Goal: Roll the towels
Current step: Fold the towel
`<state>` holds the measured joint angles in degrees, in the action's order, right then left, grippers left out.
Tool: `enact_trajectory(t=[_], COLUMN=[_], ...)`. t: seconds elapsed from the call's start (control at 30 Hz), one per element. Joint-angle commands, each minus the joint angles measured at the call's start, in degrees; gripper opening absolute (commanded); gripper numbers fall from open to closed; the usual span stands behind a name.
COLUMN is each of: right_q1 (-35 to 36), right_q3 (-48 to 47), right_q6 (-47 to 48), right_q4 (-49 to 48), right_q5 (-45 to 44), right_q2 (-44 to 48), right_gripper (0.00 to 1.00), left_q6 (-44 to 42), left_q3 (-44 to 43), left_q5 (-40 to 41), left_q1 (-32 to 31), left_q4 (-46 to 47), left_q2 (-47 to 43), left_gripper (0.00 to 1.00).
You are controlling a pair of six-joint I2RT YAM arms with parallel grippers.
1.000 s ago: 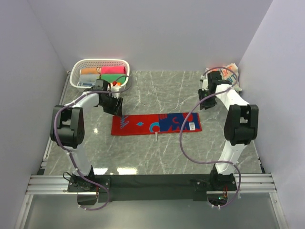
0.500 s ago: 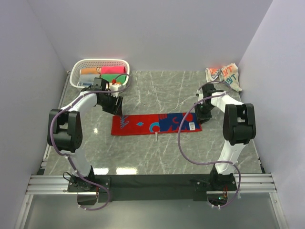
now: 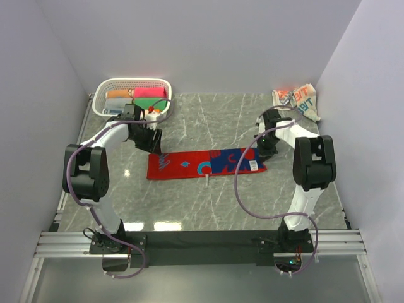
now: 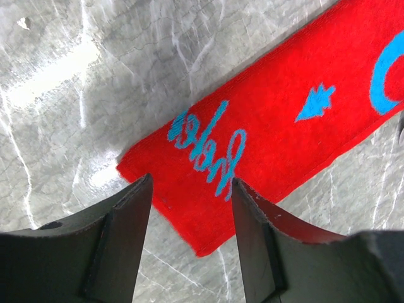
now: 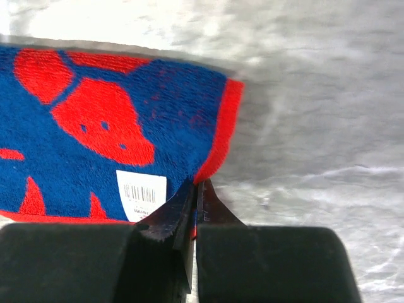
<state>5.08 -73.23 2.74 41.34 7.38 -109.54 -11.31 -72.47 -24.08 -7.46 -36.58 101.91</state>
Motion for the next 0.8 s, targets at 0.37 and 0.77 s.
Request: enact_trajectory(t=[0.37, 0.77], right_q1=[-3.1, 7.2], right_q3=[-6.6, -6.2], right_q6=[3.1, 0.3], right_q4=[6.6, 4.6], right_q5=[2.0, 4.1], right_q2=[8.1, 3.5], right_gripper=[0.0, 0.0], left_q6=[-1.9, -0.7], left_q3=[-0.5, 0.7], left_q5=[-1.2, -1.2], left_q1=[0.3, 0.5], left_q4=[-0.3, 0.6], left_q2=[-2.2, -2.9], left_gripper=[0.58, 0.57])
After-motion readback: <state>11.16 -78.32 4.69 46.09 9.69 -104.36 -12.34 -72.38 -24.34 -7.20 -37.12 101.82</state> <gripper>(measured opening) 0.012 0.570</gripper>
